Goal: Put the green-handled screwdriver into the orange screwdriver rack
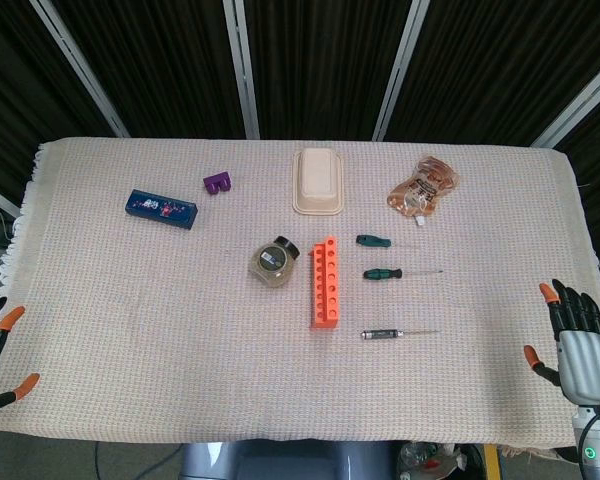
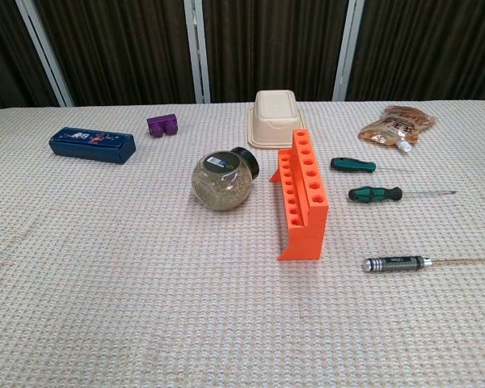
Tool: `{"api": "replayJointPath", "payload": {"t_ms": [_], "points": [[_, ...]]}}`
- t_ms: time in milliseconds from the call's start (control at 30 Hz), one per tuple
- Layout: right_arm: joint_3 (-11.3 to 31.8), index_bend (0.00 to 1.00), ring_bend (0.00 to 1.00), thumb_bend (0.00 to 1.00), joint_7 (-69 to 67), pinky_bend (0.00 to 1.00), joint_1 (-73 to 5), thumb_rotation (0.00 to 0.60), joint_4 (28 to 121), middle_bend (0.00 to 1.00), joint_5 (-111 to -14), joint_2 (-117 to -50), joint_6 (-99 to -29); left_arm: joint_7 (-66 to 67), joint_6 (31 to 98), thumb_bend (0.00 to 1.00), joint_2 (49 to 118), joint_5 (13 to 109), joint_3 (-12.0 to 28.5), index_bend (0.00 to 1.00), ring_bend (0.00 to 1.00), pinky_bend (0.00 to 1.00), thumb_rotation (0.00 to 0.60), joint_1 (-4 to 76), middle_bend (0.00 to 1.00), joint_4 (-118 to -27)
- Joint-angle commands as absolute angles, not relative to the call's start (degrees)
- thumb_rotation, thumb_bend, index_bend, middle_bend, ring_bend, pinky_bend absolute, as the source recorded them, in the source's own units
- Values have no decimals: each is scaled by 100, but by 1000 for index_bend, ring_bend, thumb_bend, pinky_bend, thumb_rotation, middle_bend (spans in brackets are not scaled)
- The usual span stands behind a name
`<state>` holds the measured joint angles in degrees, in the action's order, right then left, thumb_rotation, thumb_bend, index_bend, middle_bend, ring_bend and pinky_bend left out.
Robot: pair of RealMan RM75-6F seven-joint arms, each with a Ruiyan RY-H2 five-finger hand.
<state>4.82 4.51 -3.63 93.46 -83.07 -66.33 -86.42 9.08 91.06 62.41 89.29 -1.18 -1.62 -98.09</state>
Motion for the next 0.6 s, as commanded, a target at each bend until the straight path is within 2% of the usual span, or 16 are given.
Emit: {"api": "replayJointPath", "payload": {"t_ms": [33,300,600], "points": [[479,24,0,232,493,0,-386,600,9369,0,-8322,-6641,-8610,935,9001,152,6281,8891,-105,130,0,0,600,-109,0,-9787],[448,41,0,232,546,0,-370,600,9446,0,-8314,-6633,-8577,917,8834,152,6296,8849,-64,133,0,0,600,-6,0,-9766],[403,111,0,232,373,0,-278,600,9401,0,-8373,-6592,-8671,902,8821,151,6198,8952,-56,137,0,0,600,48,0,-9881]]}}
